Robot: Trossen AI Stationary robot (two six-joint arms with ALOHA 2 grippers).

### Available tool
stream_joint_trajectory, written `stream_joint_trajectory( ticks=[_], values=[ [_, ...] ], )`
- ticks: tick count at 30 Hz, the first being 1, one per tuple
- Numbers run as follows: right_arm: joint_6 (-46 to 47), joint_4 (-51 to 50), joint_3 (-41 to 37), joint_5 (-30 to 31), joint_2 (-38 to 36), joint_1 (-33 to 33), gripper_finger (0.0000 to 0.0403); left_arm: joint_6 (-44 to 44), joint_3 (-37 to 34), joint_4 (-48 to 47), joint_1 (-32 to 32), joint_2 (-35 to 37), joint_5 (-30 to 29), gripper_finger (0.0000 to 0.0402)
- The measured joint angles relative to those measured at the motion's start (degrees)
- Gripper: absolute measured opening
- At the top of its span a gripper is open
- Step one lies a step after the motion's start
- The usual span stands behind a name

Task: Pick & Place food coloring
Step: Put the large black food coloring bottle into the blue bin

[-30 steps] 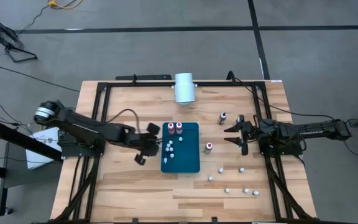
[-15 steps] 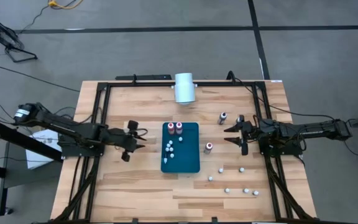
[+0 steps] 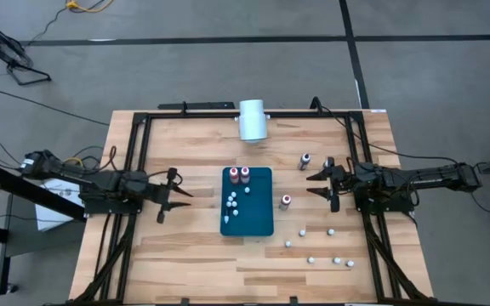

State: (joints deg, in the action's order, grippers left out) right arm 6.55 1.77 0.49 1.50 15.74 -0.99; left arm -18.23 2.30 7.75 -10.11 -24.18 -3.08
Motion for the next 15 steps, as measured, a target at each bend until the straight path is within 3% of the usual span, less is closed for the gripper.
stream_joint_trajectory(
  ticks=[5,15],
  values=[
    [0.0,0.0,0.0,0.0,0.0,0.0,0.0184,-0.1,-1.7,4.4,0.0,3.2,-0.2,0.0123],
    [0.0,0.0,0.0,0.0,0.0,0.0,0.0184,-1.6,-1.7,2.4,0.0,13.5,-0.6,0.0123]
  ],
)
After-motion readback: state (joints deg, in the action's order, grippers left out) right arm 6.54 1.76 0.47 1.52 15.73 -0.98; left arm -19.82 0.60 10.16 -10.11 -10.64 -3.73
